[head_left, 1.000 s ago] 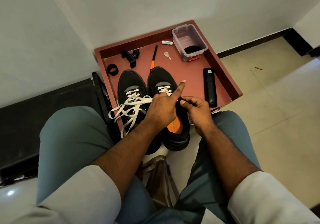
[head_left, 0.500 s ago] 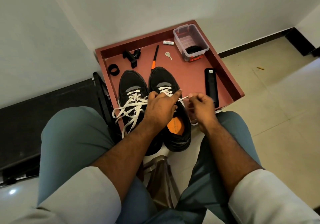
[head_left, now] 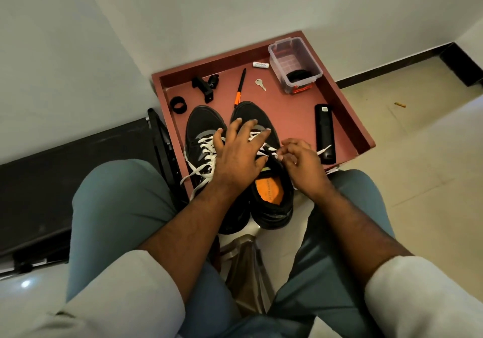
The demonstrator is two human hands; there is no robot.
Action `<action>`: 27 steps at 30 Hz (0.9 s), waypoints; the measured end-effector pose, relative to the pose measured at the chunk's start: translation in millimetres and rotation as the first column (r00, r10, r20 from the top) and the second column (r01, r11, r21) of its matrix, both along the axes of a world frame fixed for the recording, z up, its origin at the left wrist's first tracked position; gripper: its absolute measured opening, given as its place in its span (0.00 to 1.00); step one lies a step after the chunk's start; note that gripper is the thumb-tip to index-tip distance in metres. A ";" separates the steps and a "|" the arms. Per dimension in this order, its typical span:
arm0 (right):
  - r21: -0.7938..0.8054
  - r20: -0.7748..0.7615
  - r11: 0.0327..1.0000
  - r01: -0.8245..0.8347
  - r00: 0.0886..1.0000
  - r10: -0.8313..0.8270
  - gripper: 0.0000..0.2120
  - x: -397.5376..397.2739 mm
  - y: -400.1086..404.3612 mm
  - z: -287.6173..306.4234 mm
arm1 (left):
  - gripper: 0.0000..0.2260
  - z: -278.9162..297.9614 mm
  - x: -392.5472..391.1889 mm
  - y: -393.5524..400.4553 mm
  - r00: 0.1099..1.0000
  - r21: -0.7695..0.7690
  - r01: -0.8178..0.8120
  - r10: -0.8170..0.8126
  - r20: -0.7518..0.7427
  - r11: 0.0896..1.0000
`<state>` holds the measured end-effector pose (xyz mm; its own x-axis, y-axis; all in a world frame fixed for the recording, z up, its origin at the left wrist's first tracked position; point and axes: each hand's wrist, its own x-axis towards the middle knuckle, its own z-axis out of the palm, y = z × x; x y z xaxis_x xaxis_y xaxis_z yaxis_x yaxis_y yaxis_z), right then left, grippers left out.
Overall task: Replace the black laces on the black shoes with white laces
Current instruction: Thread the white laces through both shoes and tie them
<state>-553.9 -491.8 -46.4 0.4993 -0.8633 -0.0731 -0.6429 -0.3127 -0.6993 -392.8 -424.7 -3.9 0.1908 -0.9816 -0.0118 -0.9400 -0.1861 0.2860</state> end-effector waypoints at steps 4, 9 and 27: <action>0.114 0.137 0.850 0.515 0.839 -0.527 0.09 -25.8 -25.4 8.7 | 0.29 1.2 2.5 0.1 0.998 0.044 -0.055 0.054 0.027 0.998; 0.093 0.173 0.571 0.816 0.551 -0.816 0.08 -58.9 -36.3 26.5 | 0.29 -0.4 1.0 -2.2 0.996 0.085 -0.083 0.081 0.029 0.993; -0.257 -0.067 0.963 0.082 0.993 -0.102 0.05 -14.7 -6.9 21.4 | 0.24 -6.2 0.9 -3.2 0.996 0.095 -0.084 0.084 -0.001 0.992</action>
<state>-568.6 -498.8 -24.9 0.4186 -0.9004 0.1186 -0.7267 -0.4104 -0.5508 -391.9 -428.0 -10.1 0.2722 -0.9565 -0.1051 -0.9184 -0.2908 0.2683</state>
